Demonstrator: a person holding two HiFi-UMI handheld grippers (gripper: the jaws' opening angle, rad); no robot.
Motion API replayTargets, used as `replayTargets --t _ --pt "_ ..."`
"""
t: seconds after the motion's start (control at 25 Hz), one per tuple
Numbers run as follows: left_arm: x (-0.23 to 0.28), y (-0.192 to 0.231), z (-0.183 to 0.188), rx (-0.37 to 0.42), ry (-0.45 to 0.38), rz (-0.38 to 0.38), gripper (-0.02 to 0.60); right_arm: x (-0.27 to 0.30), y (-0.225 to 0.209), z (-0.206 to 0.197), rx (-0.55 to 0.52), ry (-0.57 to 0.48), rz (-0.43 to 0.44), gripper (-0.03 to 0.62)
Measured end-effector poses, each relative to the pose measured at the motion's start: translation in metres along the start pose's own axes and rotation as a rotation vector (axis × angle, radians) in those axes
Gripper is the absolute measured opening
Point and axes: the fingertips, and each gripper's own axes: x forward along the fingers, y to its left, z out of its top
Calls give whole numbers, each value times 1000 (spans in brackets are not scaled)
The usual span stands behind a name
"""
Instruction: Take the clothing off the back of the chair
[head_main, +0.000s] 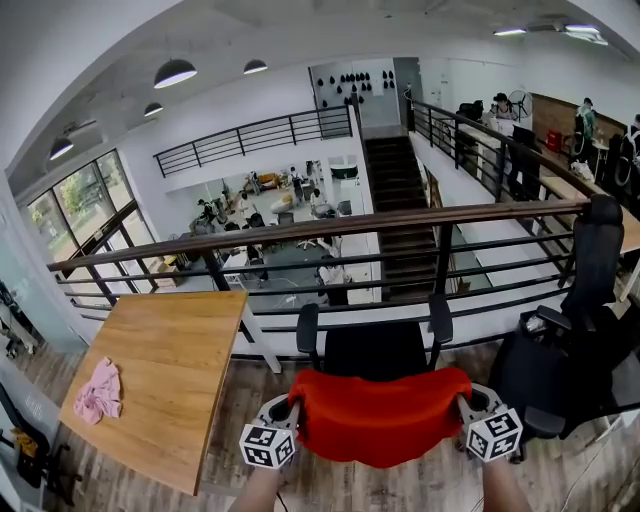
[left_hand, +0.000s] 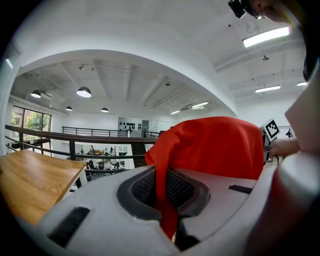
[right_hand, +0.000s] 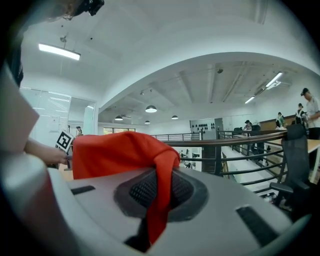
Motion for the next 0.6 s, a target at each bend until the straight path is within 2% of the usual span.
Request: replayTargets --t 0.6 --pt "-36 3 71 23 -178 33 25 -20 5 51 -42 -88 -18 24"
